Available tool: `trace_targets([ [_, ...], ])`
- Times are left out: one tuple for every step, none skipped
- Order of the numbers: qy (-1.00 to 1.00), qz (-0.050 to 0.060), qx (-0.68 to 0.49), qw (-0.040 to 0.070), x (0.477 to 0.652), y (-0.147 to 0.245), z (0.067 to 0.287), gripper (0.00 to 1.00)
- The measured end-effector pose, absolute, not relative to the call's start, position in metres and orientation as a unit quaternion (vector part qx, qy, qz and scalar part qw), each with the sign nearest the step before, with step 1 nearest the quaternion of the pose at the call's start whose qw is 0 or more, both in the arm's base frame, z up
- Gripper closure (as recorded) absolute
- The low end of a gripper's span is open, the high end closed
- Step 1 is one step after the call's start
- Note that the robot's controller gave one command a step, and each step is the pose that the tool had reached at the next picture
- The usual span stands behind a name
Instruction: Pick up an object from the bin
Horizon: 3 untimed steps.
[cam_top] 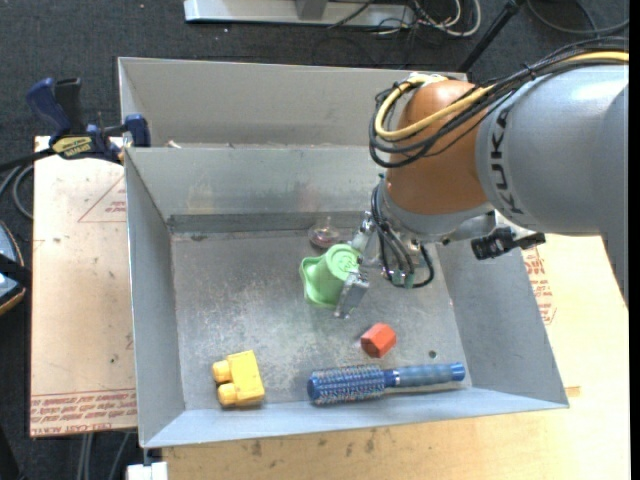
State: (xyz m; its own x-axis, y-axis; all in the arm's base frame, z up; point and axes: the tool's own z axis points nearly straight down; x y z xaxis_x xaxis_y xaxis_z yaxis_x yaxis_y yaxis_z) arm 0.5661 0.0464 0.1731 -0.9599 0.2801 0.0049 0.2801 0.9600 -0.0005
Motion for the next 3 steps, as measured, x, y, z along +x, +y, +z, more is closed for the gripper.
trace_targets([
  [-0.988, -0.001, -0.152, -0.005, 0.557, 0.045, 0.270, 1.00],
  [-0.979, -0.002, -0.205, -0.005, 0.573, 0.051, 0.088, 1.00],
  [-0.977, -0.002, -0.213, -0.005, 0.566, 0.051, 0.245, 1.00],
])
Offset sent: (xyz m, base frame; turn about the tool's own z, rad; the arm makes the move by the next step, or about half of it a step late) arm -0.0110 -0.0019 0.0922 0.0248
